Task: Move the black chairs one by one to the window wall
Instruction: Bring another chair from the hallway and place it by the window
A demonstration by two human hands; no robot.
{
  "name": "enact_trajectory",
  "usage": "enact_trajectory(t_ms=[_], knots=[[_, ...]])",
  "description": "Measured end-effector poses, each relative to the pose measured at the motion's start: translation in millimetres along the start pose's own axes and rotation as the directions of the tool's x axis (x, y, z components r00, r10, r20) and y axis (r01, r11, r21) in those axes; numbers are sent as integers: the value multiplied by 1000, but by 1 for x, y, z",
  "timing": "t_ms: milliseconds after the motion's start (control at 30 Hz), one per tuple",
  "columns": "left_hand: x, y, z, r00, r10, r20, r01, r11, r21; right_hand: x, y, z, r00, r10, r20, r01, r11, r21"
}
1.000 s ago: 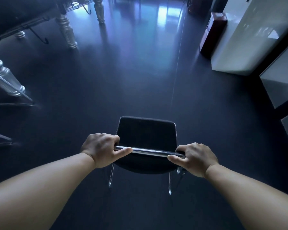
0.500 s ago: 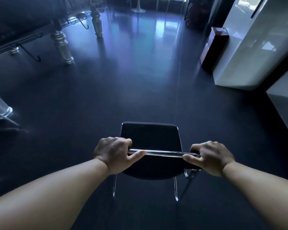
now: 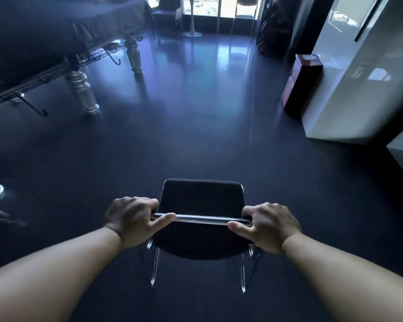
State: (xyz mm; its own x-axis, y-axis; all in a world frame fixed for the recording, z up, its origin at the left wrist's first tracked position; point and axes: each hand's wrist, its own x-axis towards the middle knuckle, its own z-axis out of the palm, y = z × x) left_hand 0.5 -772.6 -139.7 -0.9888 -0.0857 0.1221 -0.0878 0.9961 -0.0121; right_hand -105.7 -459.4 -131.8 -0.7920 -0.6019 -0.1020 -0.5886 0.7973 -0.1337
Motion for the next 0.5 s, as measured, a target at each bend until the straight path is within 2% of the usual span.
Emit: enact_trajectory(t_ms=[167, 500], knots=[[74, 6, 16, 998, -51, -21, 51, 999, -16, 88, 54, -10, 999, -39, -30, 39, 999, -27], [194, -22, 28, 997, -72, -38, 72, 997, -10, 209, 94, -24, 996, -55, -64, 51, 997, -58]])
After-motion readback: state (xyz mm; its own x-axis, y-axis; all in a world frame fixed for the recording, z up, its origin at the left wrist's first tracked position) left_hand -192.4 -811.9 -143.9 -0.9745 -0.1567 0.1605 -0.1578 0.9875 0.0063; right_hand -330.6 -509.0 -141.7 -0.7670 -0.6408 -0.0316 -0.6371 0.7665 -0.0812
